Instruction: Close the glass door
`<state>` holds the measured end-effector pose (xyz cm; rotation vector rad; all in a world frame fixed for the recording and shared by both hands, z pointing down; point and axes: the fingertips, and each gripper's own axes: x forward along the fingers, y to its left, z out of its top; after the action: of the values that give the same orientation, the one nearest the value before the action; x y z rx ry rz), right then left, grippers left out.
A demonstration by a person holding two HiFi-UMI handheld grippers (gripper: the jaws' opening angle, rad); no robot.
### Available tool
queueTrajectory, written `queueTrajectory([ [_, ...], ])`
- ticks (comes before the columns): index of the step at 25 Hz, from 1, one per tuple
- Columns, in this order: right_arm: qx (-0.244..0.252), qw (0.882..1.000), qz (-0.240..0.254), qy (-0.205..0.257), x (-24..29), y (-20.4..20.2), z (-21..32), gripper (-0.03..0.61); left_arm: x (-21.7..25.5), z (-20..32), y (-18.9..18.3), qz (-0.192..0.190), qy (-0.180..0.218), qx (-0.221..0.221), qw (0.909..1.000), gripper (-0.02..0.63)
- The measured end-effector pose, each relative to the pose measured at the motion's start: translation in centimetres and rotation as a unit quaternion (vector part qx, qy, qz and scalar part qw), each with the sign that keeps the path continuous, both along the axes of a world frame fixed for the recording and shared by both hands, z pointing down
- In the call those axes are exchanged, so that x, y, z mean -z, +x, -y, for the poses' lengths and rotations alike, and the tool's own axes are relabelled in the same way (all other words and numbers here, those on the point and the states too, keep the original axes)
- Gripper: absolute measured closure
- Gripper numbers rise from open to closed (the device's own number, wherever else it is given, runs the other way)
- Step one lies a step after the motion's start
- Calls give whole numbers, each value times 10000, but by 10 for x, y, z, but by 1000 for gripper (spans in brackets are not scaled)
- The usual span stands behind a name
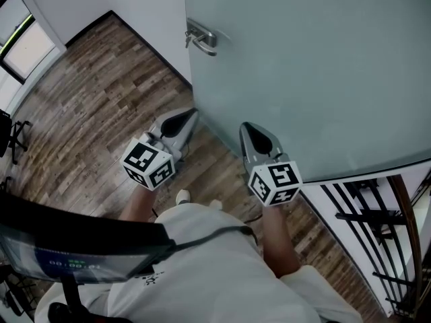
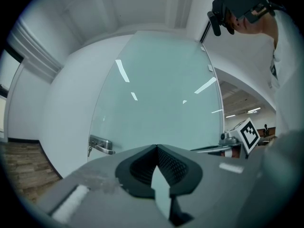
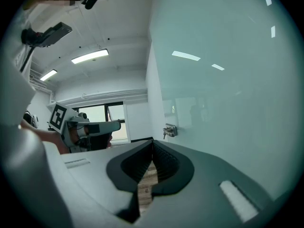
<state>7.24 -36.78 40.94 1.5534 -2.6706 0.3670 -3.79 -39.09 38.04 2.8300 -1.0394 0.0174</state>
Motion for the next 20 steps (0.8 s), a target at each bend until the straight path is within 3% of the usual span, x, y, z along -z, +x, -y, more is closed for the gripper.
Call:
queueTrajectory([
  [6,120,9997,166,-121,-15,24,-8,569,-11,-12,17,134,-86,134,9998,609],
  [11,453,9987,34,-248,-30,20,-17,569,-22,-23,17,298,-208,284,9989,609],
  [20,481,9983,70,-333,-36,24,7,569,-26,-7,16,337,-257,384,9984,609],
])
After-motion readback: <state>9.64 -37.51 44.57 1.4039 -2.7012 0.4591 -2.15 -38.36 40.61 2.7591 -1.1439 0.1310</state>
